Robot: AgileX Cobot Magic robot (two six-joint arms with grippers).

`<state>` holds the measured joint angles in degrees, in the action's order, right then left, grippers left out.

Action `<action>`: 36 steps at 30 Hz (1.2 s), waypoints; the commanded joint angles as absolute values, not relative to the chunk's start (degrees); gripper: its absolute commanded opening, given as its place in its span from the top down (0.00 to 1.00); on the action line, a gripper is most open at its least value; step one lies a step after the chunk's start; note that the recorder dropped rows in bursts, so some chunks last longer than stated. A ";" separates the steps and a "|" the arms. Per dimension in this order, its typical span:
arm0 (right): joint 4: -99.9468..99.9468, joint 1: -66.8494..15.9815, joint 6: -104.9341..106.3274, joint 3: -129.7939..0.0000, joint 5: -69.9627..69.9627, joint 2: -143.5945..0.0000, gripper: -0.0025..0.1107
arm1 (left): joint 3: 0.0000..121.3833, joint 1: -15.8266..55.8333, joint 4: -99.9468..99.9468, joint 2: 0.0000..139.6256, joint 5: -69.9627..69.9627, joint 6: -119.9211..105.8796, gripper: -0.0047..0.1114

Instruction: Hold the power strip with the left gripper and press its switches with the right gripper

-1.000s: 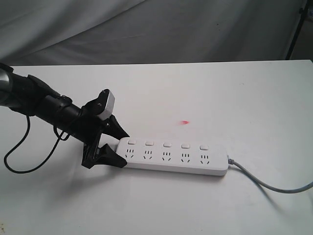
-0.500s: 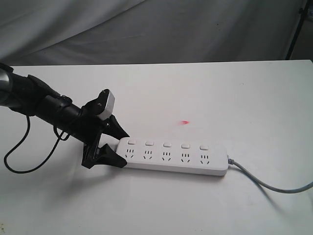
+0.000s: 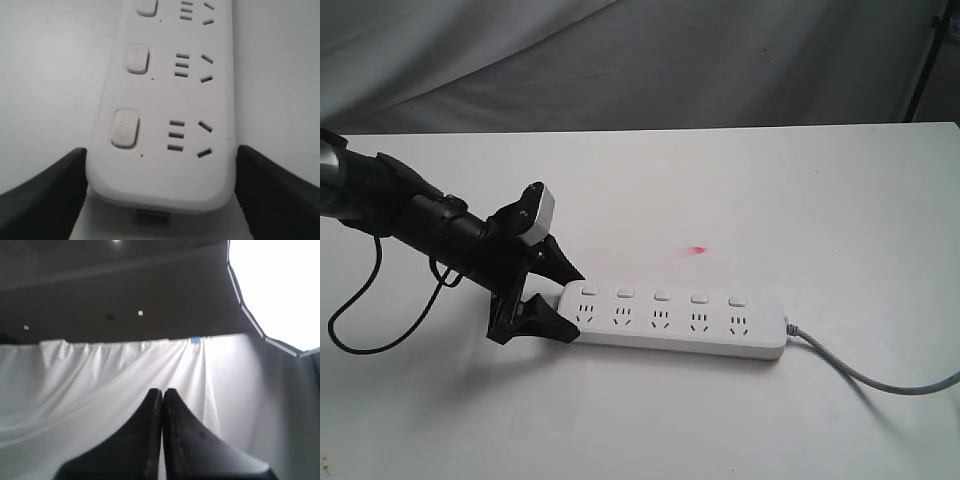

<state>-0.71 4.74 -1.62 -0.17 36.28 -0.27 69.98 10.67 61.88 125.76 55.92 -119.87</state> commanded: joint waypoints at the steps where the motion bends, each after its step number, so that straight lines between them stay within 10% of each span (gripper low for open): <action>1: -0.66 5.12 -1.97 0.00 47.42 0.00 0.98 | 70.34 10.92 62.07 125.58 53.94 -120.00 0.93; 17: -0.66 5.12 -10.22 -11.96 25.18 -2.19 0.98 | 70.34 10.92 62.07 125.58 53.94 -120.00 0.93; 36: -24.70 5.12 -34.01 -47.64 9.71 -42.07 0.98 | 70.34 10.92 62.07 125.58 53.94 -120.00 0.93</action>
<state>-21.79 4.74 -32.27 -42.95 12.34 -37.75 69.98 10.67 61.88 125.76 55.82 -119.87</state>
